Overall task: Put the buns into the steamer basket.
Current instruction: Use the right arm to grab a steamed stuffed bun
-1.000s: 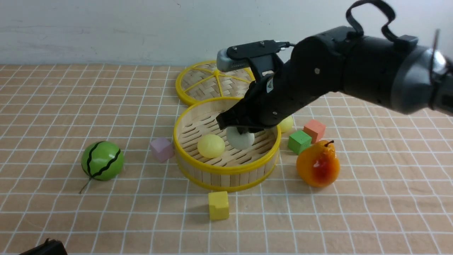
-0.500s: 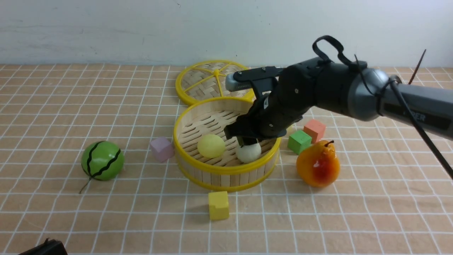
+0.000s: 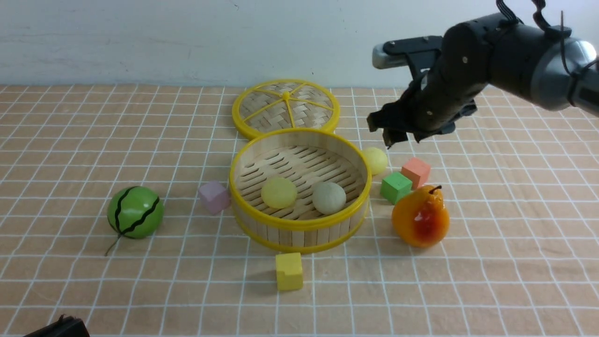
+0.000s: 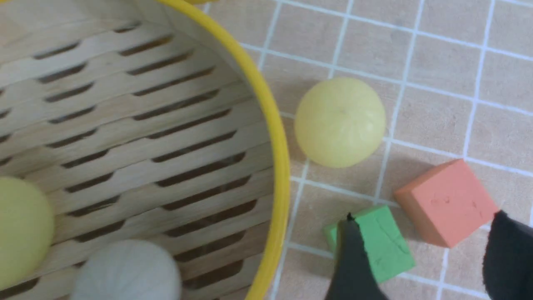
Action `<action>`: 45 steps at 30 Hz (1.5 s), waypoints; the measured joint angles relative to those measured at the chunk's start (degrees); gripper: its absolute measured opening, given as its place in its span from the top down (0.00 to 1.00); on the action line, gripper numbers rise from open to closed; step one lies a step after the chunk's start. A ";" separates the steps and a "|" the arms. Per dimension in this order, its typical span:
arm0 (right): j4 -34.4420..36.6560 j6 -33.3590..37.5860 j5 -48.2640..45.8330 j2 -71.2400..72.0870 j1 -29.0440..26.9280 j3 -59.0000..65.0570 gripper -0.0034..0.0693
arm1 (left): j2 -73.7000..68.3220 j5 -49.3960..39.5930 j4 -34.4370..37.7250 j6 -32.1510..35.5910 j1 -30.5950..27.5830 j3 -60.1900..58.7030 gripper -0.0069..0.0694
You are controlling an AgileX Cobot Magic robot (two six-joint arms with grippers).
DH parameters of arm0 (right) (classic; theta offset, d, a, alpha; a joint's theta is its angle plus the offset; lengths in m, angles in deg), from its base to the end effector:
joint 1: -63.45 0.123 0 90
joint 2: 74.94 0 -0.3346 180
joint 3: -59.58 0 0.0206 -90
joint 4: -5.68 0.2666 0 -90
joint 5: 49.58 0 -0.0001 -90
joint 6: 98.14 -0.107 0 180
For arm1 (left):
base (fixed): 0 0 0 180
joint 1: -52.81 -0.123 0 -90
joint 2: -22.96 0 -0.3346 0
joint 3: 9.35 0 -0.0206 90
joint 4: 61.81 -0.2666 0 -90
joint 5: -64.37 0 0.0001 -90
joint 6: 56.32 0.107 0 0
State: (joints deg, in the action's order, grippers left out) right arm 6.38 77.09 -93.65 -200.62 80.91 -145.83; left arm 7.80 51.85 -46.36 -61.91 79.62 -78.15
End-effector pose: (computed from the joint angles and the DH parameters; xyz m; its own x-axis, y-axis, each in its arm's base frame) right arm 0.4991 0.1579 0.2805 -0.7998 -0.1552 -0.5799 -0.2322 0.9708 0.0605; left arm 0.0384 -0.0264 0.2477 -0.2651 -0.2612 -0.9282 0.4360 0.8261 -0.3570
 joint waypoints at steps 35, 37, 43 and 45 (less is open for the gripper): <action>9.29 9.92 4.45 -17.62 -2.00 -15.14 0.66 | 0.00 0.00 0.00 0.00 0.00 0.00 0.82; 9.29 10.29 4.45 -17.93 -2.00 -15.14 0.69 | 0.00 0.00 0.00 0.00 0.00 0.00 0.82; 9.10 10.39 5.61 -18.40 -2.00 -15.14 0.79 | 0.00 0.00 0.00 0.00 0.00 0.00 0.81; 8.93 10.39 5.66 -18.40 -2.00 -15.14 0.83 | 0.00 0.00 0.00 0.00 0.00 0.00 0.81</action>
State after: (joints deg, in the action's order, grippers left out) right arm 15.31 87.48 -87.99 -219.03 78.92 -160.97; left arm 7.80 51.85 -46.36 -61.91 79.62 -78.15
